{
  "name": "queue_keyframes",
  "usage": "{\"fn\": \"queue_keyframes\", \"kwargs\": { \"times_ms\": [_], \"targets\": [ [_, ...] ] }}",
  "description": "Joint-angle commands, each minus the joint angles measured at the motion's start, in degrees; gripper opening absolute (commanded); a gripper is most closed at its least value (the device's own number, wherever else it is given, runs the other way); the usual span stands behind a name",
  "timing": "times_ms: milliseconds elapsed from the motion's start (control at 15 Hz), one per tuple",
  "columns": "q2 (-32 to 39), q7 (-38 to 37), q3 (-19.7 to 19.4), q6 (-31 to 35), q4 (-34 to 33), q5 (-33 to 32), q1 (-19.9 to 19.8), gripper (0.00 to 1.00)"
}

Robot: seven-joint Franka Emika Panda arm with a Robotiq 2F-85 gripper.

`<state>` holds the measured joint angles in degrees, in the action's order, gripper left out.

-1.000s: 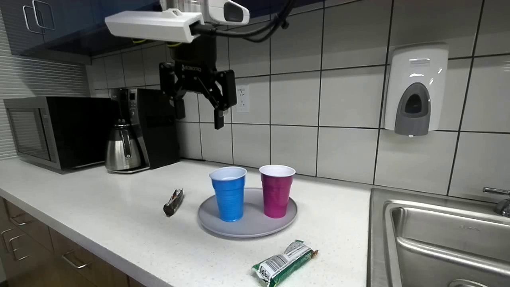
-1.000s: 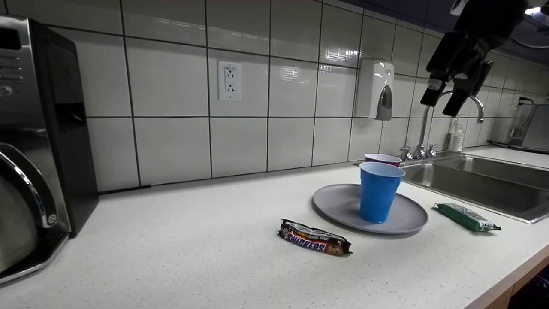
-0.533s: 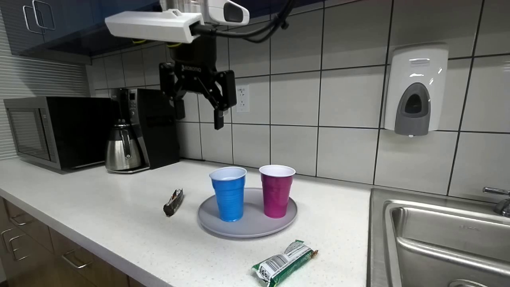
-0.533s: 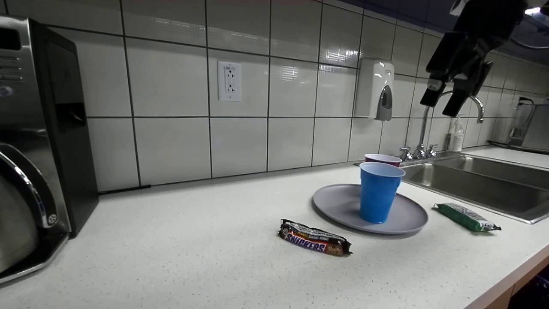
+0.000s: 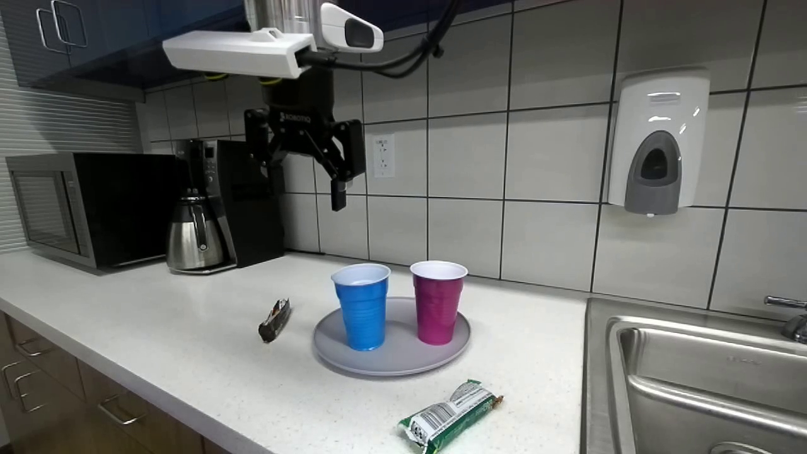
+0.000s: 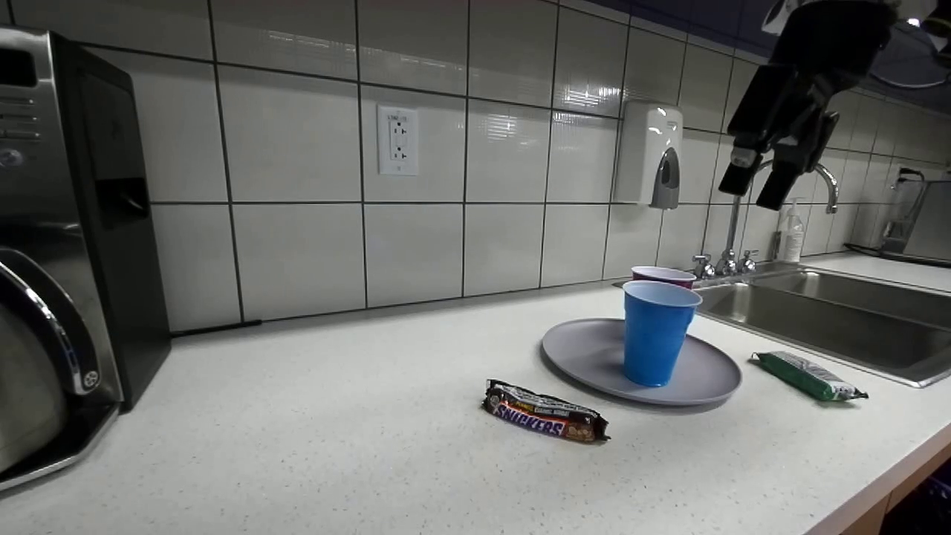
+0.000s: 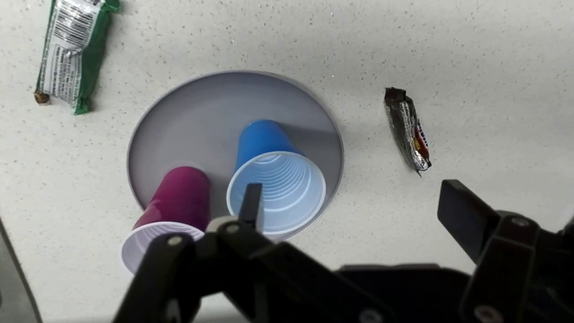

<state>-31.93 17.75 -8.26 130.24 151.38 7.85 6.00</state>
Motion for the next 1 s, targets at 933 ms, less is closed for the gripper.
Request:
{"fn": "queue_keyframes", "kwargs": {
  "times_ms": [933],
  "targets": [
    [15.3, -5.4, 8.5, 11.8, -6.5, -6.2, -0.8, 1.0]
  ]
}}
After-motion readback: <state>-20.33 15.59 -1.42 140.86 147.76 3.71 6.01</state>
